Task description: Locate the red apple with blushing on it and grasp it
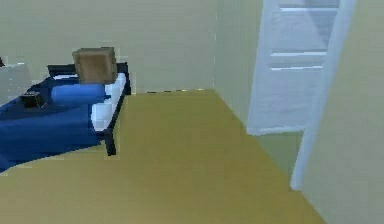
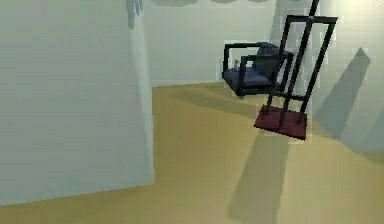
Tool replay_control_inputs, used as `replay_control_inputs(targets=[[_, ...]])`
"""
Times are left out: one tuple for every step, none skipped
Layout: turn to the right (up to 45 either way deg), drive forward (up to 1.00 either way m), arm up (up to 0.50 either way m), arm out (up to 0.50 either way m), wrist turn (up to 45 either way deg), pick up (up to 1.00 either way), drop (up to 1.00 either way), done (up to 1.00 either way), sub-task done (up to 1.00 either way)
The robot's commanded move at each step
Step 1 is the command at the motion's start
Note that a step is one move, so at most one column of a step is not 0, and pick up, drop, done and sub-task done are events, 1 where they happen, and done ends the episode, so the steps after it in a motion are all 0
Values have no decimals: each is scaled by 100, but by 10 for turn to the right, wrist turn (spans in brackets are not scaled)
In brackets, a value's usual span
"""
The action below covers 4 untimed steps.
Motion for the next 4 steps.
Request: replay_control_inputs(targets=[[60,0,0,0,0,0,0,0,0],[0,100,0,0,0,0,0,0,0],[0,55,0,0,0,0,0,0,0],[270,0,0,0,0,0,0,0,0]])
